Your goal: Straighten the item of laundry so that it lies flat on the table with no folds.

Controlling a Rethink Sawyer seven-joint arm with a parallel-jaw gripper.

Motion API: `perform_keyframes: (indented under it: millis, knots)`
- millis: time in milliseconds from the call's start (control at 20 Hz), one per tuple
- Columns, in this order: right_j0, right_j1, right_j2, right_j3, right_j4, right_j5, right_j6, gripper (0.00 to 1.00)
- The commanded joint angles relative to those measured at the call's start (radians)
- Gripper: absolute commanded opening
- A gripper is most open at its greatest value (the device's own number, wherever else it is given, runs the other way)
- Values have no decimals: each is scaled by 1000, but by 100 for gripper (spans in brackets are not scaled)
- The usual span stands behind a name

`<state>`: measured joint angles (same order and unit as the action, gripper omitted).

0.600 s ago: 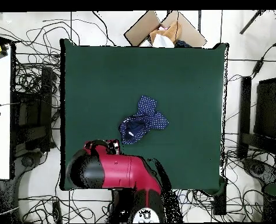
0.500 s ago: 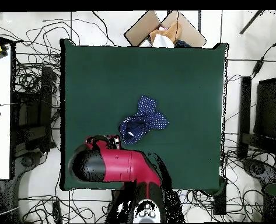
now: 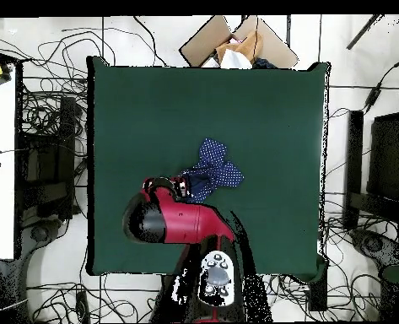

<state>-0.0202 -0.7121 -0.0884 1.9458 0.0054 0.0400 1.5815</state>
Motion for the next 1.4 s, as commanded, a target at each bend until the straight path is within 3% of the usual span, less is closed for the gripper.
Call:
perform_keyframes:
  millis: [50, 250, 450, 700, 900, 1150, 1400]
  knots:
    - [-53, 172, -22, -8, 26, -135, 242, 100]
    - [-88, 196, 3, 17, 21, -122, 207, 100]
    - [-48, 229, -28, 6, 50, -114, 208, 100]
    - [-16, 320, -30, 1, 77, -198, 255, 100]
    - [-43, 351, 27, 5, 72, -186, 262, 100]
    - [-77, 384, 97, 14, 76, -261, 312, 100]
    - [-74, 380, 94, 1, 80, -263, 286, 100]
